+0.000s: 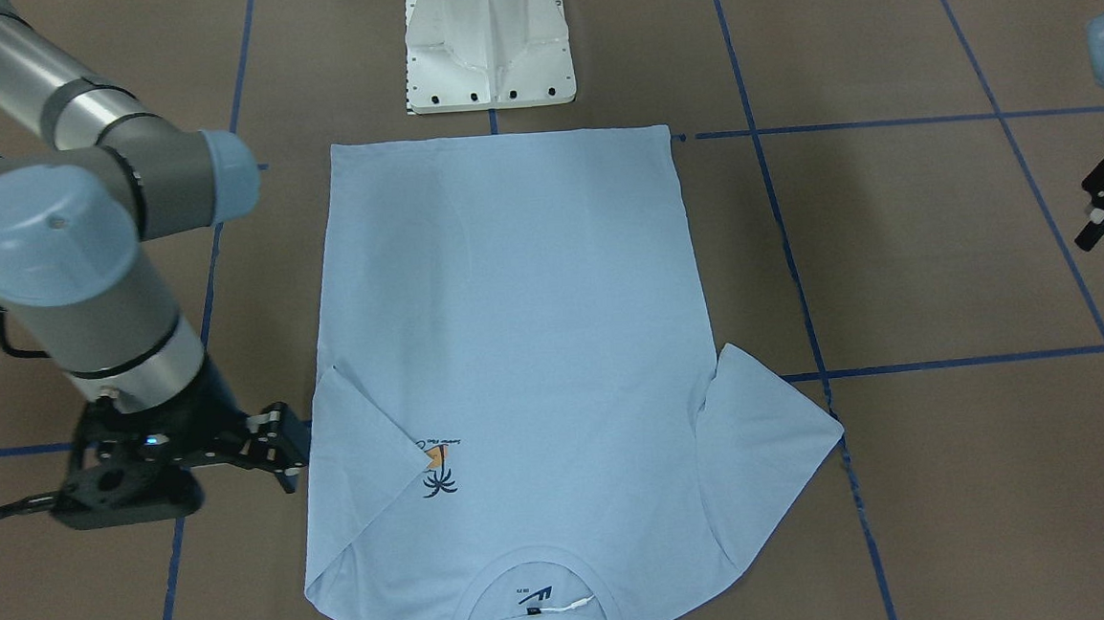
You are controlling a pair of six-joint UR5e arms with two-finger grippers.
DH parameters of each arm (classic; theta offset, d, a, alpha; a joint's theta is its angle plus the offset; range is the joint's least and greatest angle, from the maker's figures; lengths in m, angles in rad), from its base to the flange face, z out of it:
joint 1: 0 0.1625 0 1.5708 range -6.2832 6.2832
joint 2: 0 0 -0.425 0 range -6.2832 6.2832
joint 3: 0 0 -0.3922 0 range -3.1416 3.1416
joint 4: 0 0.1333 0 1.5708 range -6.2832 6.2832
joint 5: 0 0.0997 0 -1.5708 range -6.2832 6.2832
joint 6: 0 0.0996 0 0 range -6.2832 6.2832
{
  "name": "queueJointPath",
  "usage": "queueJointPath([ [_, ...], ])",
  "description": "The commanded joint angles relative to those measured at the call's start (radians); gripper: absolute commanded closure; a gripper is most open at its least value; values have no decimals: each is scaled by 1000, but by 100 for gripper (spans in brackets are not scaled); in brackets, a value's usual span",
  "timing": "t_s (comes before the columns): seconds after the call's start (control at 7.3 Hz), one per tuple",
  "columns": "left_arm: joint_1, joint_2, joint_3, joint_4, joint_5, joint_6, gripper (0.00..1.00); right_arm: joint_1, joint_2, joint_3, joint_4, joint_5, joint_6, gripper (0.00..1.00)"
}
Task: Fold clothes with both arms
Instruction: 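Lift the right gripper away while the left gripper moves in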
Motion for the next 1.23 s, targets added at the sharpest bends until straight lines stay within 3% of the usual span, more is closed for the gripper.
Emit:
queueJointPath([
  [0.0,183,-93,47,2,195,-354,9,156,-122,47,1,145,-176,0],
  [0.14,240,-135,117,-13,274,-482,26,179,-149,50,7,156,-201,0],
  [0.27,310,-163,153,-14,369,-558,35,180,-153,58,7,149,-201,0],
  [0.41,360,-184,203,-58,443,-633,36,180,-156,60,7,148,-201,0],
  [0.82,440,-278,428,-172,532,-646,39,180,-162,64,9,145,-201,0],
  [1.1,475,-290,450,-171,559,-644,43,180,-163,64,9,145,-201,0],
])
